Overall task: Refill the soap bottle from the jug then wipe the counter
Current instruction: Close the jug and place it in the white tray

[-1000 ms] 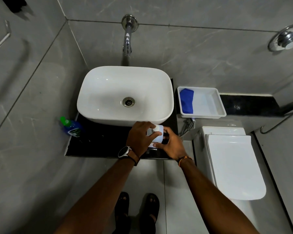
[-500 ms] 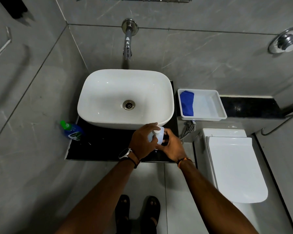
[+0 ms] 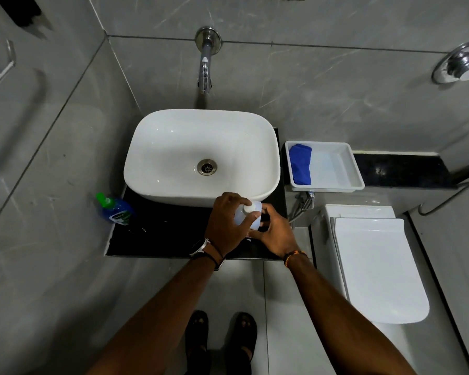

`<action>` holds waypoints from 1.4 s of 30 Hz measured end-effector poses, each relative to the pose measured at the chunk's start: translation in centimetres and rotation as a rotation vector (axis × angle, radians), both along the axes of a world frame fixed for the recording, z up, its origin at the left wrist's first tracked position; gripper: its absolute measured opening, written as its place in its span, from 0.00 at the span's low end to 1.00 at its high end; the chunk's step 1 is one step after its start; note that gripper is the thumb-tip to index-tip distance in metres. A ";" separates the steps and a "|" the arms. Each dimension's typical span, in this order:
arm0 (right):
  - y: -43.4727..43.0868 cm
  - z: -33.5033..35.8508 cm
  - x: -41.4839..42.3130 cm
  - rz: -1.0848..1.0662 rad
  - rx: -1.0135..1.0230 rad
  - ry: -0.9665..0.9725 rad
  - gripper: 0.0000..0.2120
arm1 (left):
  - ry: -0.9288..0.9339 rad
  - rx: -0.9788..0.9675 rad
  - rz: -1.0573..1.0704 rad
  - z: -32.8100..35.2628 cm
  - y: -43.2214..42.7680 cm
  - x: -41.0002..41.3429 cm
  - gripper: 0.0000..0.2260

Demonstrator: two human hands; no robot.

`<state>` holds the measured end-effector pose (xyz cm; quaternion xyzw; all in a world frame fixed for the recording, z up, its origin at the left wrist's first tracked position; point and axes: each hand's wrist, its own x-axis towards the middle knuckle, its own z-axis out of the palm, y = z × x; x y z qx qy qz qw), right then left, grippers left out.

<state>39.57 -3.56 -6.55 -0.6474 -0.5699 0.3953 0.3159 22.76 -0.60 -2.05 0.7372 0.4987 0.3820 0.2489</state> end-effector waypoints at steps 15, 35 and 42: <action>-0.1 0.2 -0.3 -0.027 0.015 -0.050 0.37 | 0.047 0.003 -0.015 0.6 0.5 -0.9 0.10; 0.1 0.3 -0.2 -0.013 -0.009 -0.054 0.35 | 0.154 -0.014 -0.075 2.3 1.4 -0.6 0.13; 0.2 0.3 0.0 0.000 -0.023 -0.065 0.36 | 0.141 -0.026 -0.090 2.6 1.7 -0.4 0.16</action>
